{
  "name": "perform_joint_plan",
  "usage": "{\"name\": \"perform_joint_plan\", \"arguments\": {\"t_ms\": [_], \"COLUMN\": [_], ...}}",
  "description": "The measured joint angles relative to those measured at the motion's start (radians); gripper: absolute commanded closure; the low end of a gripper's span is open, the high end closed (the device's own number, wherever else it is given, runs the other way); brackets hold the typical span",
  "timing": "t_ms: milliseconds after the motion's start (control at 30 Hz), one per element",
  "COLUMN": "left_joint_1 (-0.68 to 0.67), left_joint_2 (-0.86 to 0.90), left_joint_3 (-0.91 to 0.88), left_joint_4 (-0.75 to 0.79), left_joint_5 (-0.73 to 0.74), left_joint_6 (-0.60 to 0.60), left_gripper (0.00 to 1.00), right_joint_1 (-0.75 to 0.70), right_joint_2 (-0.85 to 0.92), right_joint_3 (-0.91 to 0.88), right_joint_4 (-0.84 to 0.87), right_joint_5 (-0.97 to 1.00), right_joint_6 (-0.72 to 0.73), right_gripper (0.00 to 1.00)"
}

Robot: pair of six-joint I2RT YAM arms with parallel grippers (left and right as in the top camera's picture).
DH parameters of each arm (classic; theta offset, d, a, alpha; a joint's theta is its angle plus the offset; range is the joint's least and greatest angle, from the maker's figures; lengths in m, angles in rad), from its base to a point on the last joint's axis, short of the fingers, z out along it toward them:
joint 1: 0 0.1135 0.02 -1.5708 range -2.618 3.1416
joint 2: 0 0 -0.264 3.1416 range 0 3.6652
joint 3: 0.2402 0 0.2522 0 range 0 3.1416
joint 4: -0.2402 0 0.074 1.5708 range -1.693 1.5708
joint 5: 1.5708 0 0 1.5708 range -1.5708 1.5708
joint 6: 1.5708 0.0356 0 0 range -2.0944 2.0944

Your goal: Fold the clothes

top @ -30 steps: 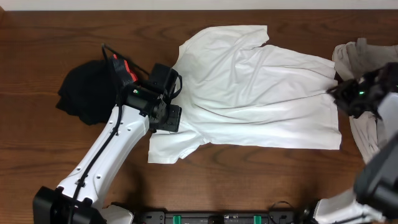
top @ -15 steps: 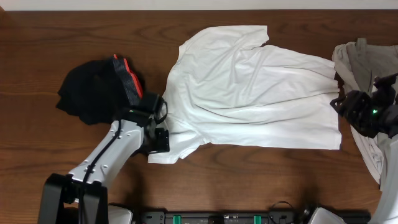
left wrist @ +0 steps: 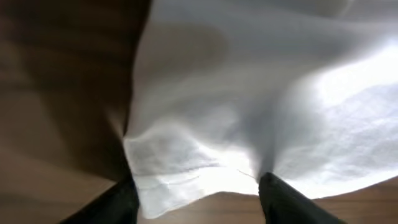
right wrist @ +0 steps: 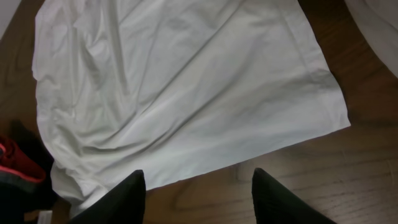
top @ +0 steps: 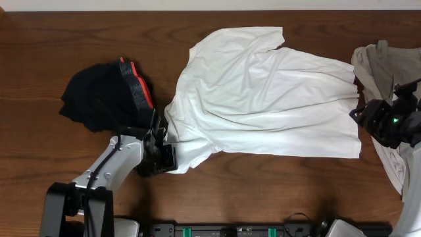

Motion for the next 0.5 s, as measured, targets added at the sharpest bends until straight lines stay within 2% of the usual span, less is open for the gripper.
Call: {"name": "perform_joint_plan", "arguments": {"t_ms": [67, 100, 233, 333, 500], "left_joint_1": [0.000, 0.000, 0.000, 0.000, 0.000], "left_joint_2": [0.001, 0.001, 0.000, -0.024, -0.181], "left_joint_3": [-0.011, -0.017, -0.022, -0.022, -0.019], "left_joint_4": [-0.007, -0.013, -0.062, -0.154, -0.323], "left_joint_5": [0.021, 0.030, 0.049, 0.053, 0.084], "left_joint_6": [-0.007, -0.004, -0.007, -0.043, -0.134], "left_gripper": [0.89, 0.94, 0.94, 0.94, 0.94], "right_joint_1": [0.000, 0.000, 0.000, 0.002, 0.005], "right_joint_2": [0.000, 0.000, 0.000, 0.002, 0.030], "right_joint_3": [0.000, 0.000, 0.000, -0.001, -0.034], "right_joint_4": [-0.004, -0.006, -0.015, -0.031, -0.036], "right_joint_5": [0.000, 0.001, 0.036, 0.107, 0.192], "right_joint_6": [0.000, 0.000, 0.001, 0.009, 0.025], "right_gripper": [0.48, 0.48, 0.46, 0.46, 0.41]}}
